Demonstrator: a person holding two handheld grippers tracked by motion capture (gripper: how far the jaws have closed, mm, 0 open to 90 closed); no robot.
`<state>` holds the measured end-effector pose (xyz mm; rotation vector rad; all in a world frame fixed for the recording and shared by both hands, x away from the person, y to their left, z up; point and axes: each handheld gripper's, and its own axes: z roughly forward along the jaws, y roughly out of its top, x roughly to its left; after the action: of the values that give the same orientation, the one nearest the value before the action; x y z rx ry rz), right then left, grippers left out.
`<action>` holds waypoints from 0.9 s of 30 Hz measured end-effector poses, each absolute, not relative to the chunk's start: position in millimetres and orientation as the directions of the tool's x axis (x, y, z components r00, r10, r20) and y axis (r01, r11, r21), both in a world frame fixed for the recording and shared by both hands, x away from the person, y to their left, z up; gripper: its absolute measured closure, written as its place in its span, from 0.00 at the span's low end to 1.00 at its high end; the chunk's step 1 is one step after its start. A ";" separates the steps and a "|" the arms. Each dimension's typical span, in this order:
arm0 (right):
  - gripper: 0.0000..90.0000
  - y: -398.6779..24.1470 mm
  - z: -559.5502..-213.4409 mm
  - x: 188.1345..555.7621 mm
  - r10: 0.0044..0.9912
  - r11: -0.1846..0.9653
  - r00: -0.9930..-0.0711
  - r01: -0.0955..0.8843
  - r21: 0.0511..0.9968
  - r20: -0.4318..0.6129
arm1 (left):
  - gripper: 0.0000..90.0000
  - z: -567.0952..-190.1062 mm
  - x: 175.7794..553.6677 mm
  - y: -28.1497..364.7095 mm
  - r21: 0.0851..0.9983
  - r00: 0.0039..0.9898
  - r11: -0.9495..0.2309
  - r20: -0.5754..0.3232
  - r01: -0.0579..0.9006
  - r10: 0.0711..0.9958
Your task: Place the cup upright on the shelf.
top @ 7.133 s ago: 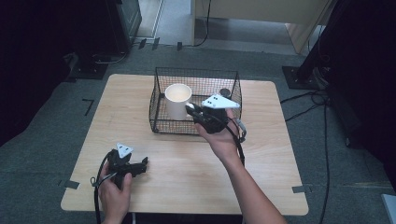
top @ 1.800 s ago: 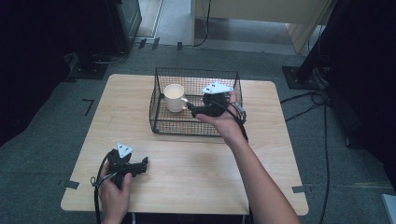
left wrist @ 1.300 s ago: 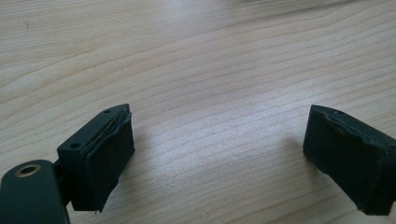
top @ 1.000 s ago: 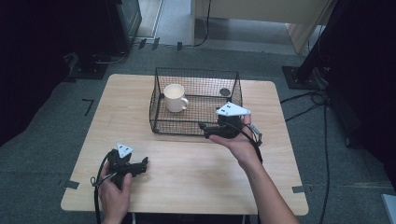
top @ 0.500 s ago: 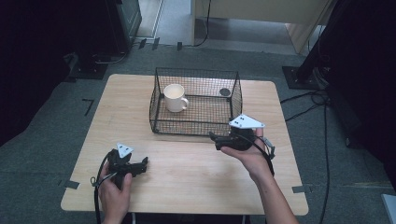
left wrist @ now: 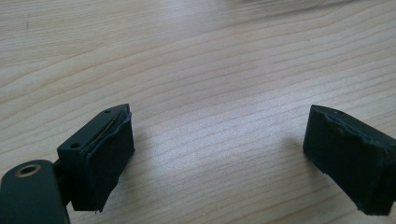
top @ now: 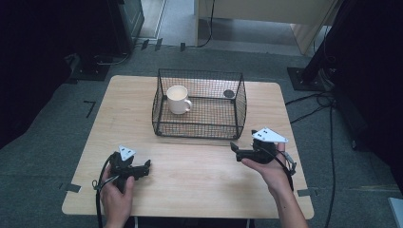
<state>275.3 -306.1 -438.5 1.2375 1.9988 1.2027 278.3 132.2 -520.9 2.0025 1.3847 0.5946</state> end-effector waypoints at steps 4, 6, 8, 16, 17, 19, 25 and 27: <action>0.06 -318.1 -447.8 270.5 0.898 0.188 -0.438 0.464 0.866 0.040 | 0.10 -520.8 278.3 132.3 0.711 0.348 -0.256 0.016 0.655 0.937; 0.06 -324.5 -452.6 267.8 0.906 0.181 -0.422 0.474 0.862 0.042 | 0.10 -520.8 278.3 132.3 0.711 0.348 -0.255 0.016 0.655 0.937; 0.05 -329.4 -456.0 265.6 0.911 0.176 -0.411 0.483 0.858 0.044 | 0.10 -520.9 278.3 132.3 0.711 0.348 -0.255 0.016 0.655 0.937; 0.03 -350.8 -476.1 256.0 0.932 0.152 -0.358 0.523 0.839 0.055 | 0.10 -520.8 278.3 132.4 0.710 0.349 -0.257 0.017 0.656 0.937; 0.03 -352.5 -478.0 254.8 0.934 0.151 -0.354 0.525 0.837 0.054 | 0.10 -520.8 278.3 132.4 0.710 0.349 -0.257 0.016 0.656 0.937; 0.02 -357.0 -483.0 252.1 0.936 0.157 -0.349 0.532 0.832 0.047 | 0.10 -520.8 278.3 132.4 0.710 0.349 -0.257 0.017 0.656 0.937; 0.00 -370.5 -494.2 245.1 0.946 0.147 -0.320 0.557 0.818 0.048 | 0.10 -520.8 278.3 132.4 0.710 0.349 -0.257 0.016 0.656 0.937; 0.00 -375.4 -498.4 242.5 0.949 0.143 -0.311 0.567 0.811 0.050 | 0.10 -520.8 278.3 132.4 0.710 0.349 -0.257 0.016 0.656 0.937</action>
<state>242.5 -375.4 -498.4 1.4464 1.9433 1.0412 278.3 132.4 -520.8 2.0057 1.3833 0.5954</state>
